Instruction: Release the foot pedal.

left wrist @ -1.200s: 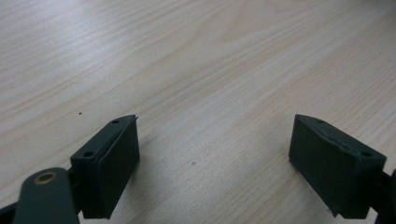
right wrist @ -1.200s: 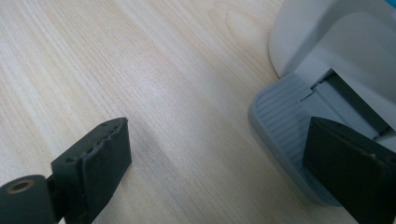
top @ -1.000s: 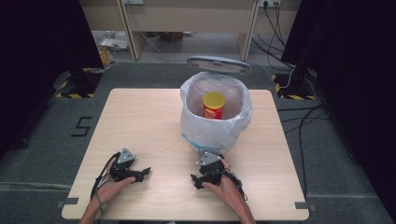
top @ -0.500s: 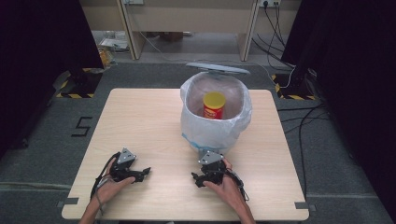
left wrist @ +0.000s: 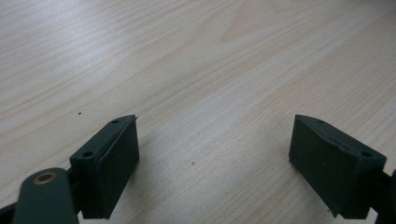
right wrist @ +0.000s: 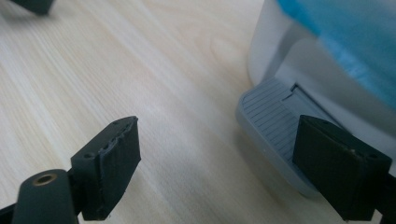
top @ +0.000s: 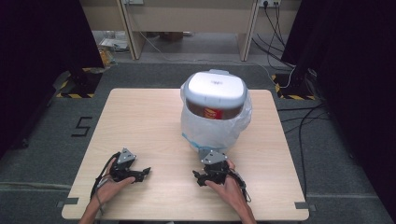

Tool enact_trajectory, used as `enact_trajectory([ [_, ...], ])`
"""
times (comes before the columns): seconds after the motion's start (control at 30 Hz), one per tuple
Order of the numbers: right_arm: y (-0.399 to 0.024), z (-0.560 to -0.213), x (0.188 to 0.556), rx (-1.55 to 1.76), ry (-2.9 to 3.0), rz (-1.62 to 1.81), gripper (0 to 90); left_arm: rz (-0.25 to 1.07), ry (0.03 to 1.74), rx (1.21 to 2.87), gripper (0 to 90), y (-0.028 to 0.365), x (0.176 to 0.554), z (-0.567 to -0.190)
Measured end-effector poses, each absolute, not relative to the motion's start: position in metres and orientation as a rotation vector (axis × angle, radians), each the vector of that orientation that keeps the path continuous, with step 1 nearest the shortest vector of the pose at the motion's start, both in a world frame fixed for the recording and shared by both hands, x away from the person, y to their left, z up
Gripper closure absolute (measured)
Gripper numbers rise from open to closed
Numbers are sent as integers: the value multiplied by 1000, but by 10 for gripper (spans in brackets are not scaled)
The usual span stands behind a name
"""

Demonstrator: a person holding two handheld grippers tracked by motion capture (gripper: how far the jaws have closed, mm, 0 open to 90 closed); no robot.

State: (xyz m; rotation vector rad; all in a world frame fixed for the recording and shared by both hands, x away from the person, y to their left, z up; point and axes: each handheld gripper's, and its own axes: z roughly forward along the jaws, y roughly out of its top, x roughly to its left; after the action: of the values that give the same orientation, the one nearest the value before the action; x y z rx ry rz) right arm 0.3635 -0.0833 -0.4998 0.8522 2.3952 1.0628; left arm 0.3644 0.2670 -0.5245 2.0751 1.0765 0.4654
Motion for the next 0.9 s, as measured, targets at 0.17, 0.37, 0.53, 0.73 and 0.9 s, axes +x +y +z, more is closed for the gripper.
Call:
enact_trajectory([
  [0.17,-91,-496,360,885,2401,1080,158,464,1076,2075,149,267,364,-524],
  [0.37,-103,-486,353,865,2380,1092,160,465,1076,2075,149,267,364,-524],
  [0.53,-116,-482,345,866,2367,1081,170,464,1077,2074,149,267,364,-525],
  [0.73,-139,-483,341,898,2353,1053,188,464,1076,2074,149,267,364,-525],
  [0.9,-162,-482,339,962,2310,1044,180,464,1077,2074,149,267,364,-524],
])
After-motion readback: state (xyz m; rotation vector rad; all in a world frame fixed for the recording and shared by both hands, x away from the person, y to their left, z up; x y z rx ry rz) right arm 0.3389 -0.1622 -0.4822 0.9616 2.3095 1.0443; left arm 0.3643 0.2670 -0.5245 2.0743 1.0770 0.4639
